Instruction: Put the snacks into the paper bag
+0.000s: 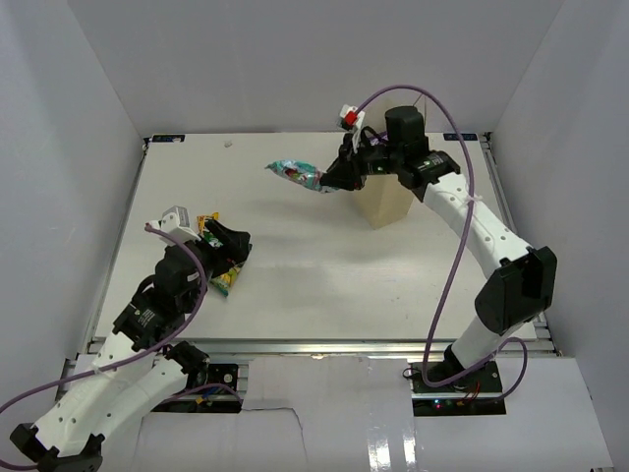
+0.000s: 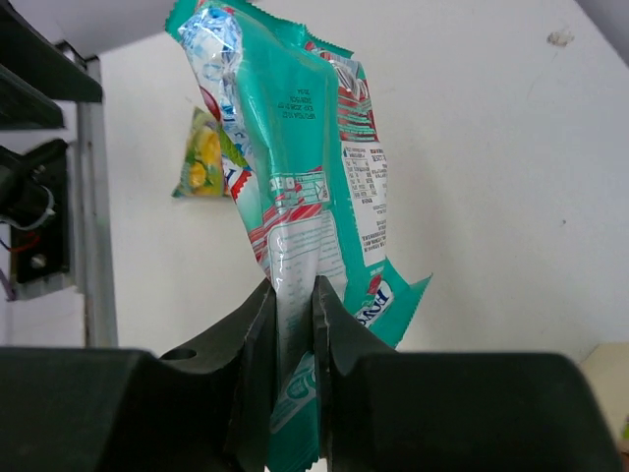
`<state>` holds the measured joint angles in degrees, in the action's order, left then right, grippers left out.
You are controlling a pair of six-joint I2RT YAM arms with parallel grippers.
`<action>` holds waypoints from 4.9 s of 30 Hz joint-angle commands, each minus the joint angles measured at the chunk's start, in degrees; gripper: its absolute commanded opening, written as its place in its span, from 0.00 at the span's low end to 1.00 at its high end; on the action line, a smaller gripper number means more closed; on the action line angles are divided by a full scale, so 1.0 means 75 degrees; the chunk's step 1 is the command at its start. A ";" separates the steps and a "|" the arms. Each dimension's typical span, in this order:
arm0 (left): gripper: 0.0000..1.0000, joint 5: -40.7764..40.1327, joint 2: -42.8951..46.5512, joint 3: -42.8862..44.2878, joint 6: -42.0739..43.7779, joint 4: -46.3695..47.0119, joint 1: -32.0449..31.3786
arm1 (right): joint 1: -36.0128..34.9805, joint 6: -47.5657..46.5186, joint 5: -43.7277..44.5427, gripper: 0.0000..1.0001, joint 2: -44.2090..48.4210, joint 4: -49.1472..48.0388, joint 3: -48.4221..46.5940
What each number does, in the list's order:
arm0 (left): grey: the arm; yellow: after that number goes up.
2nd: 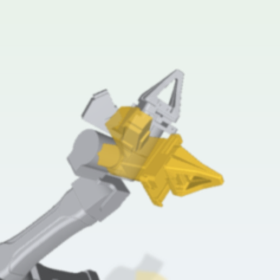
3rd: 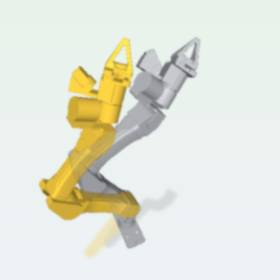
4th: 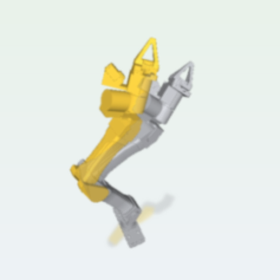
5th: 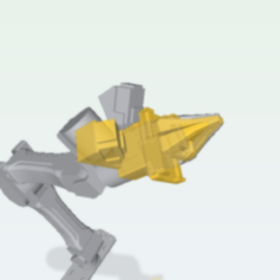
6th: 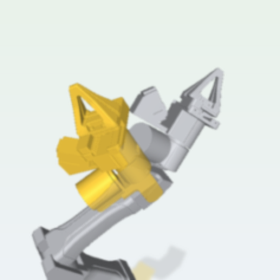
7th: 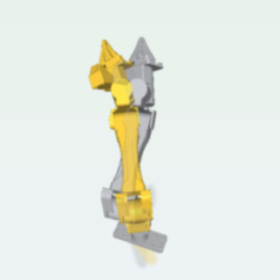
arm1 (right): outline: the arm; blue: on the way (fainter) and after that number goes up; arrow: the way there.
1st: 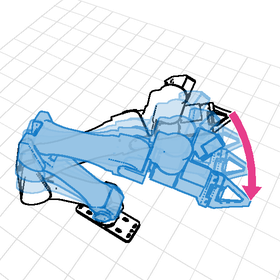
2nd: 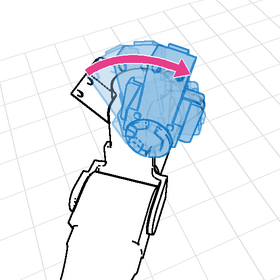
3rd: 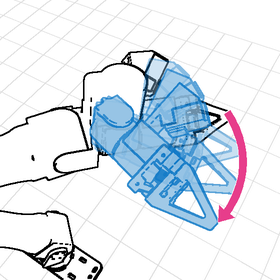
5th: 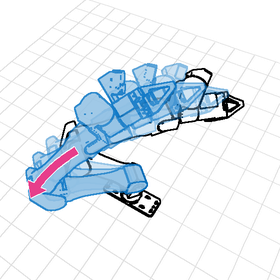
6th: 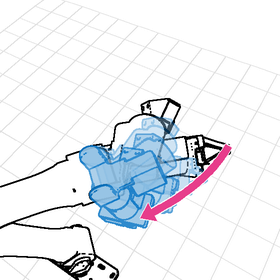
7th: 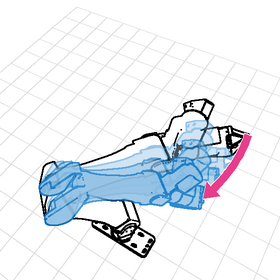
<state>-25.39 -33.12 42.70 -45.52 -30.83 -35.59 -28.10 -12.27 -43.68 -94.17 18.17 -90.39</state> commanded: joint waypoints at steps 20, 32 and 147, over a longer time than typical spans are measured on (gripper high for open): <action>0.98 -0.0458 -0.1430 0.0353 -0.0738 -0.0621 0.0011 | 0.3453 0.2645 0.0257 0.08 0.0697 -0.1333 -0.0736; 0.98 0.1521 -0.3609 0.2110 -0.1898 -0.2377 0.2703 | 0.3465 0.1029 -0.0806 0.82 0.0461 -0.0490 -0.1015; 0.98 0.2576 -0.6222 0.2802 0.4405 0.0115 0.4101 | 0.2387 -0.1293 0.2591 0.77 -0.0042 0.0576 -0.2116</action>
<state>-5.15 -78.15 60.93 -13.39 -29.63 -6.00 -10.26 -20.27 -22.72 -96.66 23.05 -101.60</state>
